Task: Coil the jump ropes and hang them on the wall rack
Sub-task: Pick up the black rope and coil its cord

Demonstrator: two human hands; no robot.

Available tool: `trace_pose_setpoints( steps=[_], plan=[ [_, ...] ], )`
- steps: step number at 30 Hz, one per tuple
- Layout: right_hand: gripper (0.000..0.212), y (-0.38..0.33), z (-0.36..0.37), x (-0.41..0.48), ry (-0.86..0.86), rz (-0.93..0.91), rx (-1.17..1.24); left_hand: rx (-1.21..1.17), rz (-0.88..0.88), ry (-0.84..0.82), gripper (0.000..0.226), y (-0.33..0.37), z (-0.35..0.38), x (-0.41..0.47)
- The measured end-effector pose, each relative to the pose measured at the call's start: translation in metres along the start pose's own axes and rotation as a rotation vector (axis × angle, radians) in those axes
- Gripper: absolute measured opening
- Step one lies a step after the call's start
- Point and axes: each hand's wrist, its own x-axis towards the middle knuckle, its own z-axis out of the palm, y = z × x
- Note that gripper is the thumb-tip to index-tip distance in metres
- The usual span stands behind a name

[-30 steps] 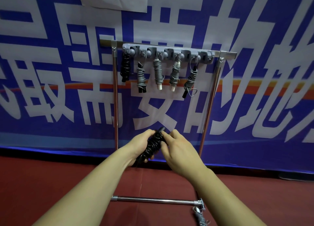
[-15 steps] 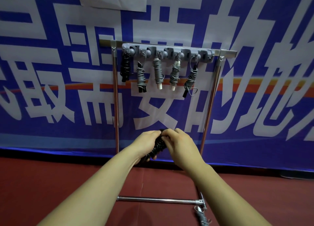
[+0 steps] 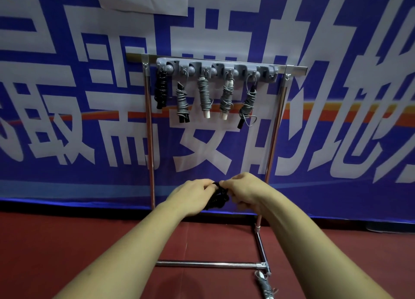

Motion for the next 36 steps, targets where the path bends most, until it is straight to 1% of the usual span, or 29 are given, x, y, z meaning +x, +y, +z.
trace_pose_setpoints(
  steps=[2, 5, 7, 9, 11, 13, 14, 15, 18, 19, 20, 22, 25, 27, 30, 31, 34, 36],
  plan=[
    [0.021, -0.001, 0.002, 0.000, 0.035, -0.010, 0.047, 0.124, 0.058, -0.028, 0.034, 0.005, -0.002, -0.005],
    [0.016, -0.003, 0.010, -0.002, 0.063, -0.034, -0.006, 0.335, 0.116, -0.096, 0.058, 0.013, 0.000, -0.009],
    [0.016, -0.003, 0.013, -0.001, 0.064, -0.002, -0.019, 0.422, 0.133, -0.122, 0.067, 0.014, 0.003, -0.007],
    [0.016, -0.004, 0.014, 0.004, 0.076, 0.044, 0.065, 0.426, 0.135, -0.123, 0.066, 0.013, 0.008, -0.007],
    [0.020, -0.009, 0.011, 0.010, 0.118, 0.062, 0.206, 0.419, 0.153, -0.083, 0.063, 0.013, 0.011, -0.008],
    [0.029, -0.014, 0.002, 0.016, 0.132, 0.072, 0.365, 0.451, 0.218, -0.017, 0.062, 0.018, 0.006, -0.006],
    [0.031, -0.015, -0.003, 0.016, 0.119, 0.075, 0.380, 0.473, 0.257, -0.006, 0.062, 0.020, 0.002, -0.006],
    [0.030, -0.016, -0.006, 0.015, 0.105, 0.065, 0.318, 0.503, 0.295, -0.008, 0.062, 0.020, -0.003, -0.006],
    [0.027, -0.008, -0.014, 0.012, 0.073, -0.010, -0.109, 0.569, 0.353, -0.028, 0.065, 0.018, -0.012, -0.010],
    [0.026, -0.006, -0.015, 0.012, 0.065, -0.035, -0.168, 0.568, 0.354, -0.032, 0.065, 0.015, -0.012, -0.012],
    [0.025, -0.004, -0.014, 0.011, 0.046, -0.053, -0.147, 0.557, 0.353, -0.035, 0.065, 0.013, -0.012, -0.013],
    [0.024, -0.002, -0.009, 0.009, -0.005, -0.100, -0.002, 0.543, 0.353, -0.021, 0.065, 0.011, -0.014, -0.016],
    [0.024, 0.003, -0.001, 0.011, 0.014, -0.135, 0.161, 0.574, 0.375, 0.015, 0.068, 0.010, -0.020, -0.015],
    [0.023, 0.006, 0.001, 0.009, -0.021, -0.099, 0.230, 0.595, 0.385, 0.024, 0.067, 0.010, -0.022, -0.015],
    [0.022, 0.005, -0.002, 0.000, -0.088, -0.039, 0.189, 0.621, 0.400, 0.039, 0.066, 0.012, -0.025, -0.014],
    [0.023, 0.006, -0.004, -0.002, -0.122, -0.017, 0.208, 0.608, 0.406, 0.043, 0.067, 0.013, -0.027, -0.014],
    [0.035, 0.008, -0.010, -0.009, -0.269, 0.062, 0.439, 0.583, 0.436, 0.073, 0.070, 0.018, -0.032, -0.013],
    [0.043, 0.008, -0.012, -0.014, -0.304, 0.071, 0.527, 0.636, 0.473, 0.109, 0.077, 0.024, -0.037, -0.012]
  ],
)
